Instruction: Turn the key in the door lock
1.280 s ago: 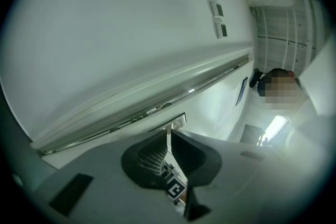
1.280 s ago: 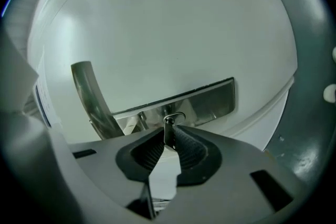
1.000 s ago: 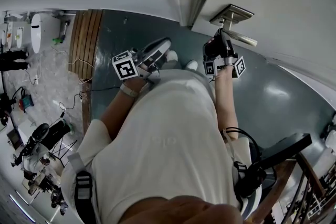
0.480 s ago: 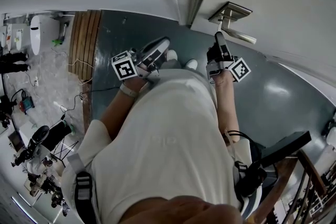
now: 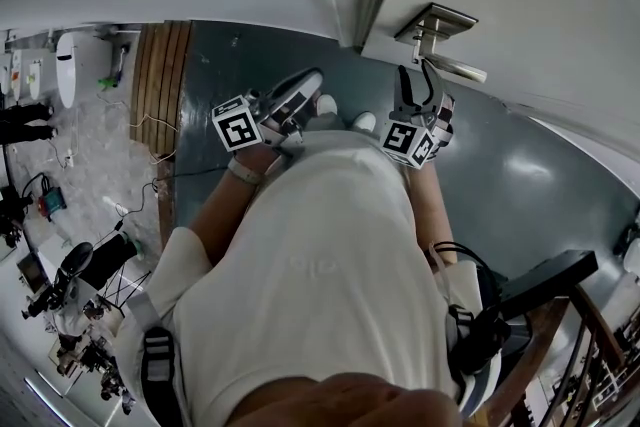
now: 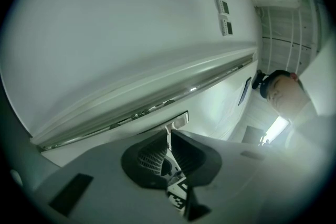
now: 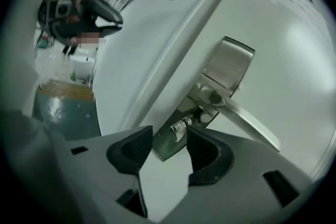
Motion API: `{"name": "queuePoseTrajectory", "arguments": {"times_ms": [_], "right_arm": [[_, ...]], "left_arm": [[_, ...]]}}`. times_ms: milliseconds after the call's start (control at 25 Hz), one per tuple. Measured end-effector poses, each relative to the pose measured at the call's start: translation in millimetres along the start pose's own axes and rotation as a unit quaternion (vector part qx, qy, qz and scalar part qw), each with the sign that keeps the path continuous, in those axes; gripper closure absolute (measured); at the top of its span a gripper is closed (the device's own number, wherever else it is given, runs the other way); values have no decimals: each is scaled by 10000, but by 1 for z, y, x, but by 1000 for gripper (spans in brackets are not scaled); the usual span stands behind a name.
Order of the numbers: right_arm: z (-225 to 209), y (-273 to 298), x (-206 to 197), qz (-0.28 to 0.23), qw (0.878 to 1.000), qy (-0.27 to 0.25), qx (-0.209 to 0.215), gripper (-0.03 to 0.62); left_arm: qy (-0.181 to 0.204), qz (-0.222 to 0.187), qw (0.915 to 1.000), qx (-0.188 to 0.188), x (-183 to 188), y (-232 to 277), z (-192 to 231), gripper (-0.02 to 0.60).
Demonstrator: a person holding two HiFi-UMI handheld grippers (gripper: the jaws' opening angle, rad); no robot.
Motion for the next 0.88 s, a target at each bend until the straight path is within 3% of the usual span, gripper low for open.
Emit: {"name": "queuePoseTrajectory", "arguments": {"times_ms": [160,240,440,680,880], "right_arm": [[3,16,3,251,9959,-791,-361,428],[-1,19,4,295,9946,-836,-536,498],[-3,23,2,419,9934,-750,-764,517],[-7,24,-3,262,9963,44,-821,531],[-18,24,-7,137,9902,1277,-545,531]], "left_arm": [[79,-8,10000,35,0,0,-2,571],[83,-14,10000,53,0,0,-3,571],[47,-49,10000,57,-1,-1,-3,571],[-39,-101,9999,45,-2,-3,0,571],[-83,-152,9998,33,-2,-2,0,571]]}}
Point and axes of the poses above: the fingertips, and each gripper's own axes: y forward along the fingers, z to its left, x out of its top, the point moved 9 cm from there along -y, backward along the fingers, and after that the axes turned 13 degrees about -y, right-handed, at the moved point
